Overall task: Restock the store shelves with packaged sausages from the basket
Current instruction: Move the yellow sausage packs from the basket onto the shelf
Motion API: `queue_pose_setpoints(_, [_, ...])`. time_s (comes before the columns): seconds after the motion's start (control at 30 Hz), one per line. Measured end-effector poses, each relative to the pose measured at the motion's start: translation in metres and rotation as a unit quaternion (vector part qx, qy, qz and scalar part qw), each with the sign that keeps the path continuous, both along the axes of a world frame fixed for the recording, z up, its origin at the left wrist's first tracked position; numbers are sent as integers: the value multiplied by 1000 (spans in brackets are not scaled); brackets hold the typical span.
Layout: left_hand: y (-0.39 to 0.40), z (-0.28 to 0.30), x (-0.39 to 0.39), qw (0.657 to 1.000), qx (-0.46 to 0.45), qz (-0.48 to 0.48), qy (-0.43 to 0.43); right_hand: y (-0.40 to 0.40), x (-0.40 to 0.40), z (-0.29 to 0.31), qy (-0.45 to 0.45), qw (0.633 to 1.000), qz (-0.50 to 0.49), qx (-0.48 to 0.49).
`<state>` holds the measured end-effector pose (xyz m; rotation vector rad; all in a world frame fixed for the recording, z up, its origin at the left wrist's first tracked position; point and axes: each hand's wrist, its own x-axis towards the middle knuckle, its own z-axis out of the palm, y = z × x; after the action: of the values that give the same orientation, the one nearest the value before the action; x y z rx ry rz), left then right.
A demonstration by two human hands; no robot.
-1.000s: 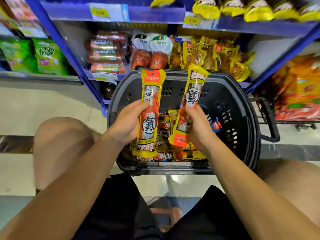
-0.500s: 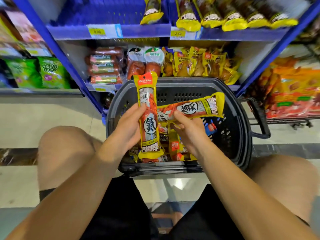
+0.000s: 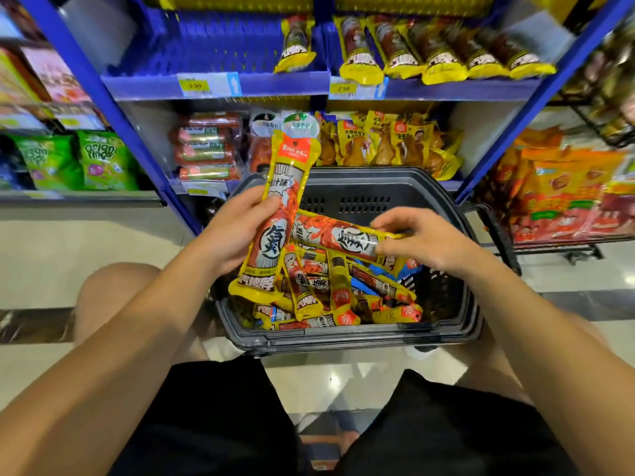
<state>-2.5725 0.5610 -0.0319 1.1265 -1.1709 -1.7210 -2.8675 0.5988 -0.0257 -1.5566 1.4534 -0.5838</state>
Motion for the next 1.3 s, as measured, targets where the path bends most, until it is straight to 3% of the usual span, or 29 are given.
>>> queue_pose_setpoints(0.1, [-3, 10, 0, 999, -15, -32, -27, 1, 13, -3, 81, 992, 80, 59])
queue_pose_setpoints(0.17, [-5, 15, 4, 998, -21, -42, -31, 5, 19, -8, 100, 991, 77, 54])
queue_pose_setpoints(0.3, [-9, 22, 20, 999, -29, 13, -1, 21, 29, -22, -25, 998, -15, 60])
queue_pose_setpoints(0.4, [-12, 25, 32, 997, -42, 63, 2, 25, 39, -29, -67, 995, -66, 32])
queue_pose_setpoints(0.63, [-16, 33, 38, 990, -3, 130, 54, 16, 62, -11, -147, 985, -85, -11])
queue_pose_setpoints(0.83, [-26, 51, 43, 979, -74, 123, -144, 1, 71, 8, -168, 975, -129, -58])
queue_pose_setpoints(1.03, [-60, 77, 37, 956, -161, 164, -184, -22, 71, 35, -179, 966, -169, -81])
queue_pose_setpoints(1.2, [-107, 97, 29, 905, -197, 231, -298, -42, 66, 54, -174, 967, -163, -93])
queue_pose_setpoints(1.3, [-133, 108, 19, 885, -227, 246, -322, -55, 66, 64, -188, 962, -174, -92])
